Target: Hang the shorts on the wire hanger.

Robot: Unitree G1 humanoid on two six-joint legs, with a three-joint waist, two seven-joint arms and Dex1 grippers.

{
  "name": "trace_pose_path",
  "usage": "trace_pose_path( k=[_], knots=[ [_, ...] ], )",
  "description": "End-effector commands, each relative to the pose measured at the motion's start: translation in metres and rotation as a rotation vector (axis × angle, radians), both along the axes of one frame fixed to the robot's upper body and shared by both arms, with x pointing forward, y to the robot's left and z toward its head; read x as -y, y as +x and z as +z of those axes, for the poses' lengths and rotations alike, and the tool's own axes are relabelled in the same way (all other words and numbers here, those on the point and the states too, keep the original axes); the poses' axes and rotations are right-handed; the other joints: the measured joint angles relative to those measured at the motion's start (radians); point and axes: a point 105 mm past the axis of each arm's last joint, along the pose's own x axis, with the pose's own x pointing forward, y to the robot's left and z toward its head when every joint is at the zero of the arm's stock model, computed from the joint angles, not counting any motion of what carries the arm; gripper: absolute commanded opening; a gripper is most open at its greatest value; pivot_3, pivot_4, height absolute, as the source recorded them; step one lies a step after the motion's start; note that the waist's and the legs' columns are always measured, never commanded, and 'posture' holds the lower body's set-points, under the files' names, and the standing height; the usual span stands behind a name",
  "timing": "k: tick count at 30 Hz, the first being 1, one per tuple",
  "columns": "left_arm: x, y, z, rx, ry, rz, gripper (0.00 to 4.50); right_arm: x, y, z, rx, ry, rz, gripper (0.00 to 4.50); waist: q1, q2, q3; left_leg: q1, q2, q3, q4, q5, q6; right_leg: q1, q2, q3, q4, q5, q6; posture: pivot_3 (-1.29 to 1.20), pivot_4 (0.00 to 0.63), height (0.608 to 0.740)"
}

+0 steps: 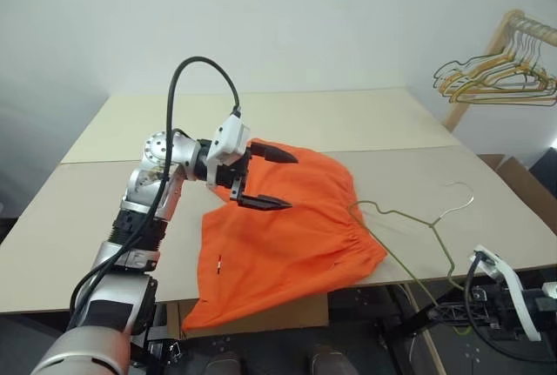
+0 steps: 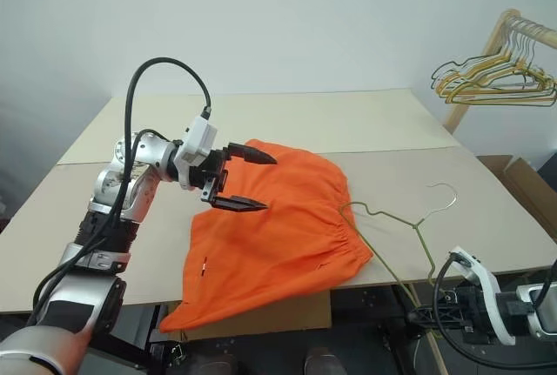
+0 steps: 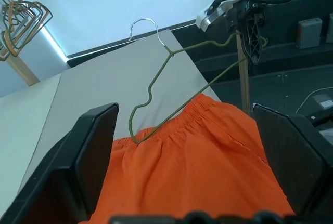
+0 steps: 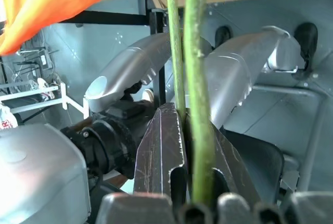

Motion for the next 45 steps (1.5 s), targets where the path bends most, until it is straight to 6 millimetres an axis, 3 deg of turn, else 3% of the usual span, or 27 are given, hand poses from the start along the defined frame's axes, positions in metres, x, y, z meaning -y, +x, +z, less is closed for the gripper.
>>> trace_pose_path(
  k=[1,8,18,28,37,40,45],
  knots=[
    [-0.005,-0.003,0.01,0.035,-0.009,0.014,4.47,0.016,0.002,0.012,0.027,-0.019,-0.071,0.0,0.009,0.0,0.0,0.0,0.0,0.0,0.0,0.0,0.0,0.0,0.0,0.0,0.0,0.0,0.0,0.03,0.0,0.74],
    [-0.006,-0.005,0.009,0.028,-0.004,0.02,4.47,0.019,-0.002,0.008,0.011,-0.041,-0.082,0.0,0.015,0.0,0.0,0.0,0.0,0.0,0.001,0.0,0.0,0.0,0.0,0.0,0.0,-0.001,-0.002,0.04,0.0,0.74],
    [-0.007,-0.002,0.012,0.043,0.002,0.028,4.47,0.0,0.005,0.002,-0.015,0.005,0.009,0.0,0.016,0.0,0.0,0.0,0.0,0.0,0.0,0.0,0.0,-0.001,0.0,0.001,0.0,-0.001,-0.002,0.05,0.0,0.74],
    [-0.01,-0.001,0.013,0.056,0.011,0.036,4.47,-0.004,0.023,0.025,0.125,0.11,-0.022,0.0,0.021,0.0,0.0,-0.002,0.0,0.0,0.0,0.0,0.0,-0.002,0.0,0.0,0.0,-0.001,-0.001,0.07,0.0,0.74],
    [-0.012,-0.001,0.013,0.069,0.015,0.041,4.47,-0.013,0.01,0.036,0.147,0.192,0.024,0.0,0.03,-0.001,0.001,-0.003,0.0,0.0,0.0,0.0,0.0,-0.003,0.0,0.0,-0.001,-0.001,-0.001,0.08,0.0,0.74],
    [-0.012,-0.002,0.012,0.071,0.019,0.039,4.47,-0.016,0.003,0.028,0.092,0.142,0.066,0.0,0.035,-0.001,0.001,-0.003,0.0,0.0,0.0,0.0,0.0,-0.004,0.0,0.0,-0.001,-0.001,-0.001,0.08,0.0,0.74],
    [-0.011,-0.001,0.012,0.083,0.022,0.037,4.47,-0.014,0.008,0.016,0.061,0.103,0.062,0.0,0.041,-0.001,0.001,-0.004,0.0,0.0,0.0,0.0,0.0,-0.004,0.0,0.001,0.0,-0.001,-0.002,0.09,0.0,0.74]
  ],
)
